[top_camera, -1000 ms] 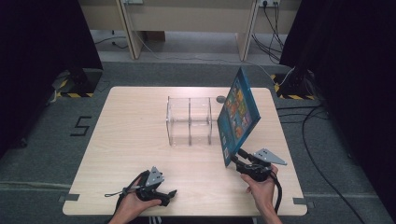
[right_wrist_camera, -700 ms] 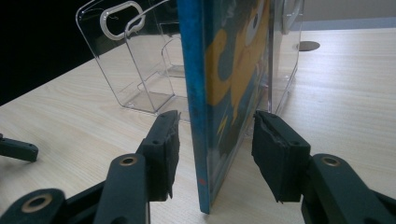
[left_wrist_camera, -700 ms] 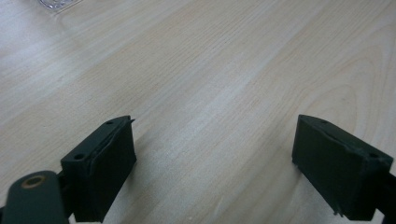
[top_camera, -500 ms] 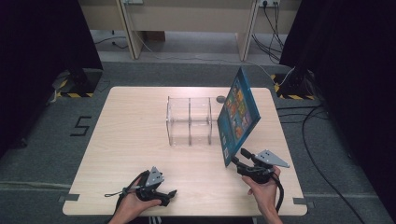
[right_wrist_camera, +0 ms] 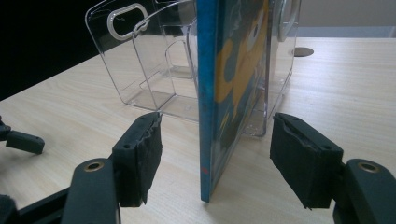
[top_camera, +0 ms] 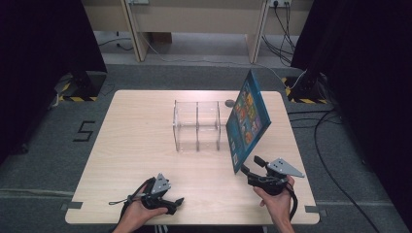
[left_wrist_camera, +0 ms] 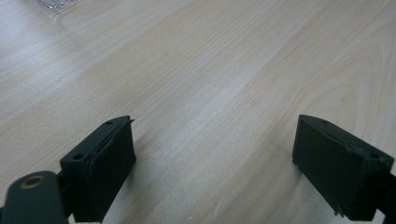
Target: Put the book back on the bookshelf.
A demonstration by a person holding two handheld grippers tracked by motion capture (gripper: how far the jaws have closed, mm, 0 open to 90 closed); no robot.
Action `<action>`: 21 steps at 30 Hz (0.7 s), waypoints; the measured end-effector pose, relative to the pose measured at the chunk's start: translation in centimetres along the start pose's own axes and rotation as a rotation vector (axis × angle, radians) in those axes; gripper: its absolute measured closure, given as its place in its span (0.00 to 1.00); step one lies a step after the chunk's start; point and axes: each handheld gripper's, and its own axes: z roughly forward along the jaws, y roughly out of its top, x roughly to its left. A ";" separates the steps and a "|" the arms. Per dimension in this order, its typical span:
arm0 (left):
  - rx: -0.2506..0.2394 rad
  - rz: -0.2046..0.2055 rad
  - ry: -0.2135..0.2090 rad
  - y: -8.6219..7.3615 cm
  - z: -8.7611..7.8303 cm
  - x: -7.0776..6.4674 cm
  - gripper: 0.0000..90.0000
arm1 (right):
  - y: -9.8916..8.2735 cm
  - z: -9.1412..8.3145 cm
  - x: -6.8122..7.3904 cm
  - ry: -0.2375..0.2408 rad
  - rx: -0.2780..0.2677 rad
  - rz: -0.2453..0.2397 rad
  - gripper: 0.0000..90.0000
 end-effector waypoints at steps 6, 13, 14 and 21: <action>0.000 0.002 0.000 0.0 0.0 0.0 0.13 | -0.2 -0.4 0.2 0.006 0.024 -0.021 0.33; -0.002 0.003 -0.002 0.0 0.0 0.0 0.12 | -0.4 -0.9 0.6 0.011 0.036 -0.047 0.30; -0.002 0.003 -0.002 0.0 0.0 0.0 0.12 | -0.5 -1.0 0.6 0.015 0.039 -0.049 0.29; -0.002 0.004 -0.003 0.0 0.0 0.0 0.12 | -0.9 -1.6 1.0 0.014 0.063 -0.079 0.27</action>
